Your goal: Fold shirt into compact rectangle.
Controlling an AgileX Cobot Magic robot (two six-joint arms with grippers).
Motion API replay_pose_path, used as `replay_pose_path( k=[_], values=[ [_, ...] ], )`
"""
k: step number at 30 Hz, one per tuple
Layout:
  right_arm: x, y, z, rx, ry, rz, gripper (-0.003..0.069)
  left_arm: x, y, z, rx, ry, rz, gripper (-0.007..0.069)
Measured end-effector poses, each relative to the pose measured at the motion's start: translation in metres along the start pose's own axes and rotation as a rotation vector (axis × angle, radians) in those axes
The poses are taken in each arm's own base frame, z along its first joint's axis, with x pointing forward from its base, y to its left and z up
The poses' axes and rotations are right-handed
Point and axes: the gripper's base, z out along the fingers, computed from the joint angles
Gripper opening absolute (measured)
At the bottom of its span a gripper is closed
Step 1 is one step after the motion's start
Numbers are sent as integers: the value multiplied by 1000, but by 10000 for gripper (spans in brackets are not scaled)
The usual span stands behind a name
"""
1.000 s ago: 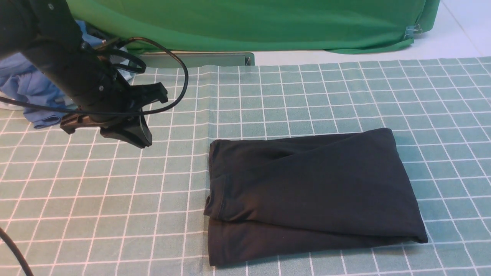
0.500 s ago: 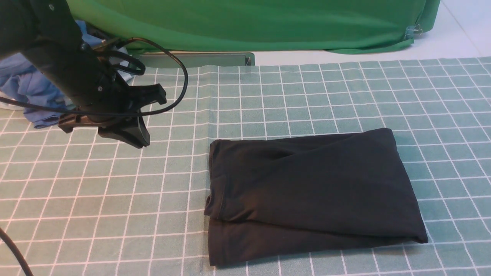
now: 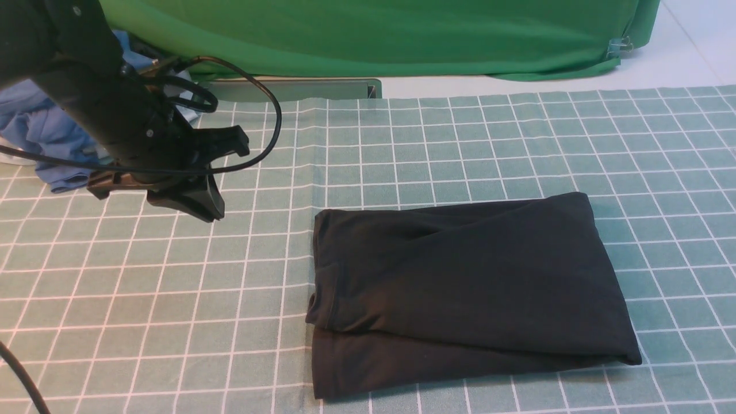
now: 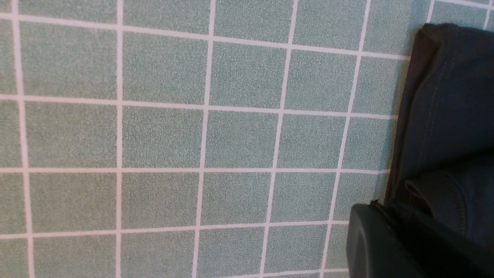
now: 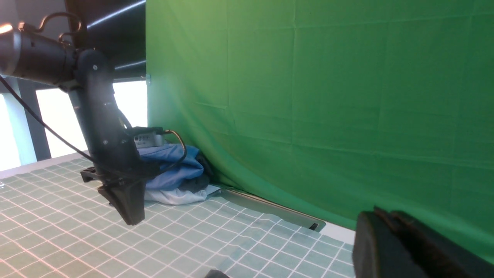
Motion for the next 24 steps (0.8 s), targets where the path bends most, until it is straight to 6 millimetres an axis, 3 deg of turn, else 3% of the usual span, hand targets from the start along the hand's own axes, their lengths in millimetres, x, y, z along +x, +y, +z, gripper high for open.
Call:
replay_pose_path(
  k=[8,12,17,24],
  values=[
    [6,0,1,0,13,1,61,-3,-1,0,6,-34,-7,15],
    [22,-2,4,24,63,-1,74,-4,-3,0,36,-38,-51,15],
    [50,-15,3,201,122,-12,82,-5,-3,0,38,-49,-51,15],
    [112,-32,-12,473,237,-27,98,-2,-6,0,65,-19,-62,15]
  ],
)
